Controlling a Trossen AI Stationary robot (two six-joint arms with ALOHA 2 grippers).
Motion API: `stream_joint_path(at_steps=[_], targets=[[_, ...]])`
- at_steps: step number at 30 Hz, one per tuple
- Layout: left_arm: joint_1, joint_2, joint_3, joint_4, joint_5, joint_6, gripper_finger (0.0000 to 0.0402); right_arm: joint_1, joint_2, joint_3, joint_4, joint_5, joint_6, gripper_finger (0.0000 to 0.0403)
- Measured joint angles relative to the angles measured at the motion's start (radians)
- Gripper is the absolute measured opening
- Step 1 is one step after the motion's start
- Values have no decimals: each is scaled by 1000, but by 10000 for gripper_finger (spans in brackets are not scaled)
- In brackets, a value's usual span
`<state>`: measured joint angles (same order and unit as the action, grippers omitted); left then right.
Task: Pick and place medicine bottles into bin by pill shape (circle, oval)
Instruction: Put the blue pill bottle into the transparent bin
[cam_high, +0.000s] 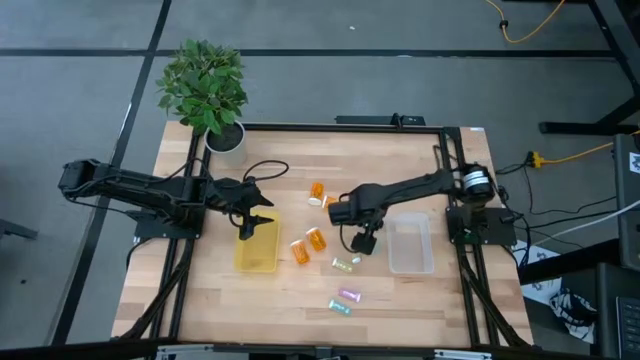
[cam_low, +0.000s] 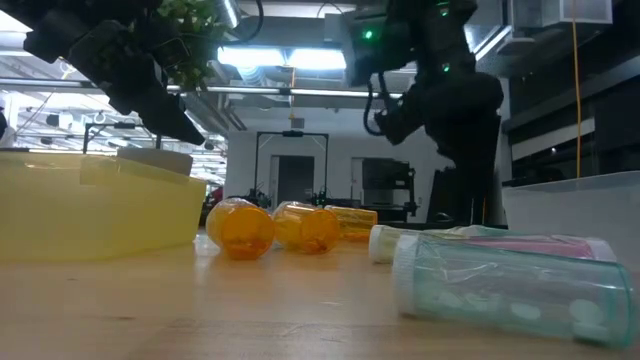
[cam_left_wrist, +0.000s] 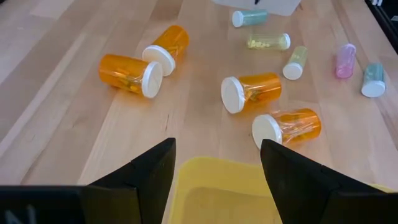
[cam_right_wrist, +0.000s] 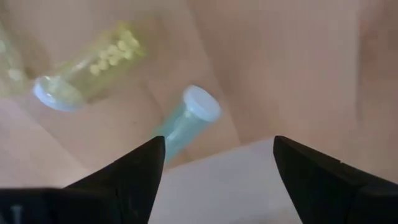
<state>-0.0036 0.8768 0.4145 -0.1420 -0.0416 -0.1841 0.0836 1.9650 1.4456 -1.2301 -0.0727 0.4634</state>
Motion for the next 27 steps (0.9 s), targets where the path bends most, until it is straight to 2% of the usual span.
stream_joint_path(at_steps=[7,27], targets=[[0,0,0,0,1,0,229,6,36,17,2,-4,3,300],[0,0,0,0,1,-24,229,6,38,-75,121,-60,2,300]])
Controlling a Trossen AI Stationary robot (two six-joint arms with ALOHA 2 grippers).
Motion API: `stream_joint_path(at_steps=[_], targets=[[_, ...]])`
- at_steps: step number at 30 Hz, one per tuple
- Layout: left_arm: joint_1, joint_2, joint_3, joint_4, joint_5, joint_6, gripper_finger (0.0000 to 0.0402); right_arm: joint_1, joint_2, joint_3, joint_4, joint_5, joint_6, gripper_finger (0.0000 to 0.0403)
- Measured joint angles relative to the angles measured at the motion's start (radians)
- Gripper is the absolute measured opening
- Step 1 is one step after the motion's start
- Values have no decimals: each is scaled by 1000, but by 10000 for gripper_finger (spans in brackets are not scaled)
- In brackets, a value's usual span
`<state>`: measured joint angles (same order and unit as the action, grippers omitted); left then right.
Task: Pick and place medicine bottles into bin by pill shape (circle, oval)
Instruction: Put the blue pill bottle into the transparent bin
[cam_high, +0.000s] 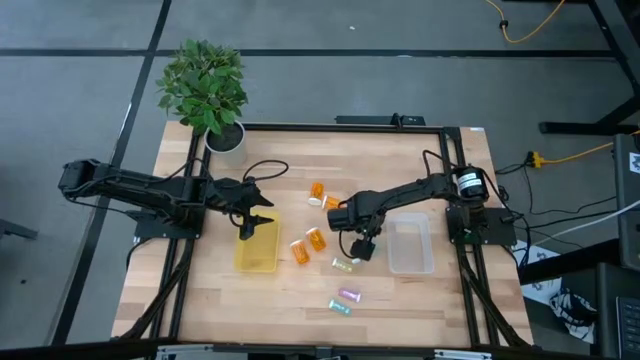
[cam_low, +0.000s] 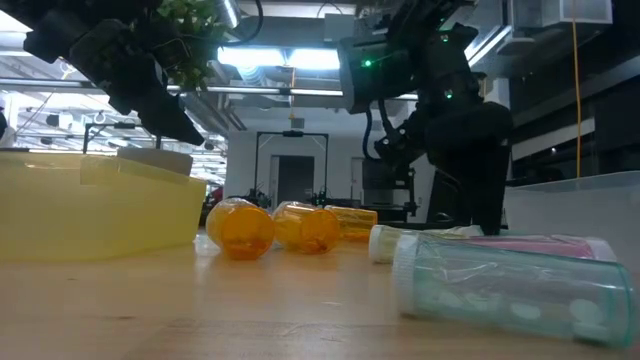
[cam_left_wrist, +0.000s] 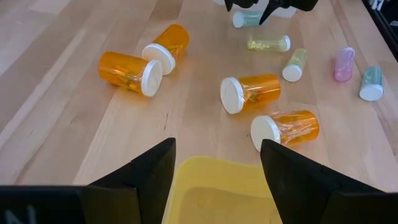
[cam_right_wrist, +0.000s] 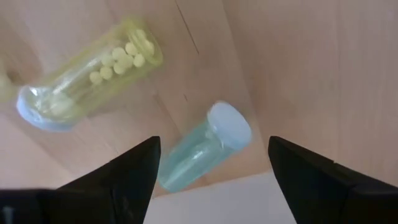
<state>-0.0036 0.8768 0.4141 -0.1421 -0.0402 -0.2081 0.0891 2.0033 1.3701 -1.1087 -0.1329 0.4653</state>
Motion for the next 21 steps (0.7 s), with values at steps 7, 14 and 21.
stream_joint_path(at_steps=[7,14,21], targets=[[0,0,0,0,0,0,229,-1,39,0,14,-1,-31,300],[0,0,0,0,0,0,229,-1,51,0,12,-7,-83,285],[0,0,0,0,0,0,229,-1,50,0,23,-4,-113,212]])
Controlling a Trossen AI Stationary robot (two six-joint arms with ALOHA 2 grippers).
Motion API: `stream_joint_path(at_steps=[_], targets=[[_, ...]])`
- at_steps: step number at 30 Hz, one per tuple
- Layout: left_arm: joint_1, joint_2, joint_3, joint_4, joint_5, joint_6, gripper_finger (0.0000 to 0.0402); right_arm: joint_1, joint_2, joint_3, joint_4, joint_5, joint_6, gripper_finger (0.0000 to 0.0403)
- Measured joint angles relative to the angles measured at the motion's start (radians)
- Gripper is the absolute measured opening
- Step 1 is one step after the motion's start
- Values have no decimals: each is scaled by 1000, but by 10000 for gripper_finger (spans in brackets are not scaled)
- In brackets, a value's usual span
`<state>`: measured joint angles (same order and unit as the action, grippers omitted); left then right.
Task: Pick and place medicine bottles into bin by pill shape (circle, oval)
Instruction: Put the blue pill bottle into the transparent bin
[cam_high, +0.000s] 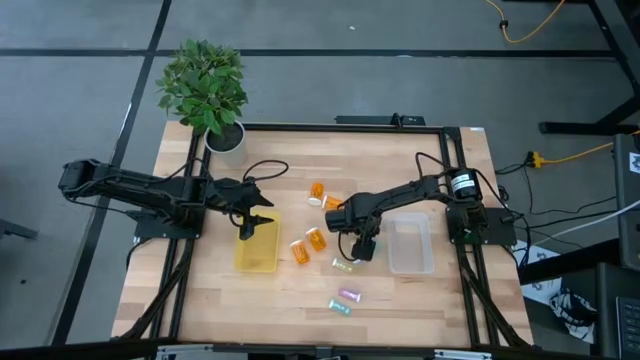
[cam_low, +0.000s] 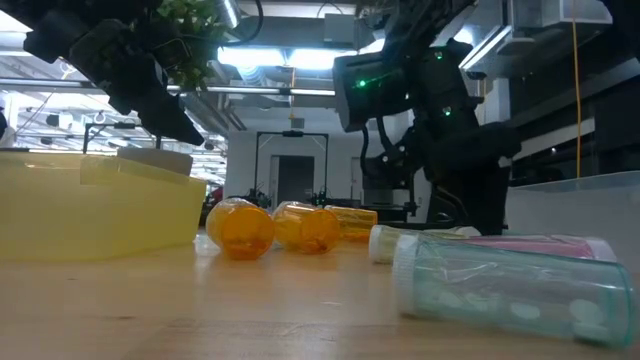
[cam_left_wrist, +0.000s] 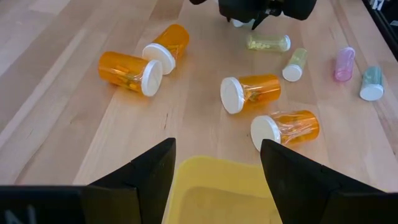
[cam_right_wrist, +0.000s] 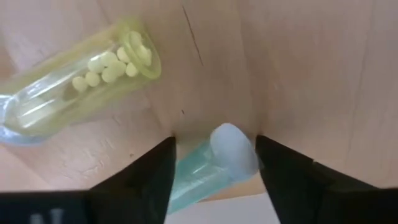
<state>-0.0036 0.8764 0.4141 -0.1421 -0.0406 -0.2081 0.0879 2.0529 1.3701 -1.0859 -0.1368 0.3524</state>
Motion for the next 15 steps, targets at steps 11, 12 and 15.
stream_joint_path(at_steps=[11,12,15], targets=[[0,0,0,0,0,0,229,0,-2,22,29,6,-124,111],[0,0,0,0,0,0,229,0,-2,33,32,7,-127,111],[0,0,0,0,-2,0,229,0,-2,83,31,8,-135,118]])
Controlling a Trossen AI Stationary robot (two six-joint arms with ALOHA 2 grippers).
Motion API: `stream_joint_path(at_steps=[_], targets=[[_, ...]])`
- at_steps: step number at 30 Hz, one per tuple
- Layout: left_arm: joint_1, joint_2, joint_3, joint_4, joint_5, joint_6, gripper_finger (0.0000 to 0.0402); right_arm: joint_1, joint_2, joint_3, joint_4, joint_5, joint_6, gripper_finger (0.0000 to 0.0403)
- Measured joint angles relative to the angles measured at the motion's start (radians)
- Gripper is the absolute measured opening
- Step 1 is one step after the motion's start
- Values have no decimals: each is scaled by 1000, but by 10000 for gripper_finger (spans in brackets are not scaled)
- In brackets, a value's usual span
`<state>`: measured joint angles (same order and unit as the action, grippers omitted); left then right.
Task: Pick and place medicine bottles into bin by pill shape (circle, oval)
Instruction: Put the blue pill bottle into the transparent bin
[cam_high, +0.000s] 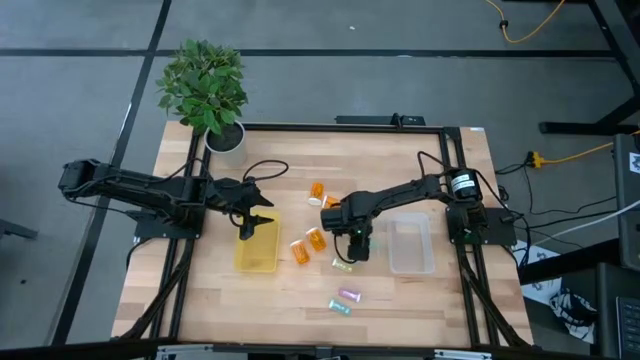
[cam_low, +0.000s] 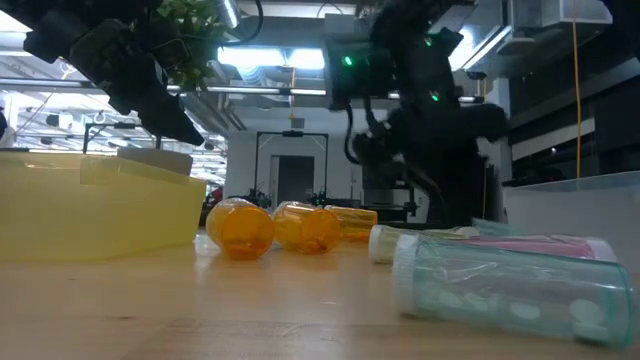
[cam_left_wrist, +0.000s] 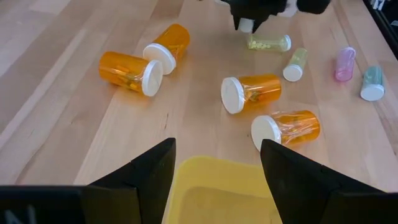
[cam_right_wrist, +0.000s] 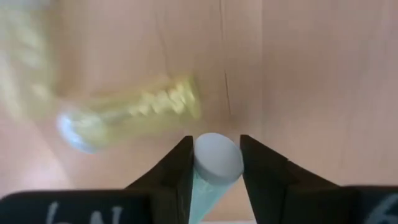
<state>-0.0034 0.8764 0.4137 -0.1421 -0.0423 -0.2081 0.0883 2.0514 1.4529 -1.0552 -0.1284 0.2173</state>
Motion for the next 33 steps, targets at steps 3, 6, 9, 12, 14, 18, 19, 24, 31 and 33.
stream_joint_path(at_steps=[3,6,9,12,14,18,19,24,31,33], targets=[[0,0,0,0,0,0,229,0,0,63,-16,1,-56,123],[0,0,0,0,0,0,229,1,0,141,-67,3,-119,122],[0,0,0,0,0,0,229,5,0,228,-156,3,-144,121],[0,0,0,0,-1,0,229,17,0,309,-253,7,-148,121],[0,0,0,0,-1,0,229,33,0,349,-335,6,-170,121],[0,0,0,0,-1,0,229,70,-24,362,-423,6,-185,121],[0,0,0,0,-1,0,229,78,-35,359,-429,6,-167,121],[0,0,0,0,-1,0,229,129,-113,320,-447,90,-95,121],[0,0,0,0,-1,0,229,160,-336,116,-361,244,90,122],[0,0,0,1,-1,0,229,160,-411,32,-307,249,150,122]])
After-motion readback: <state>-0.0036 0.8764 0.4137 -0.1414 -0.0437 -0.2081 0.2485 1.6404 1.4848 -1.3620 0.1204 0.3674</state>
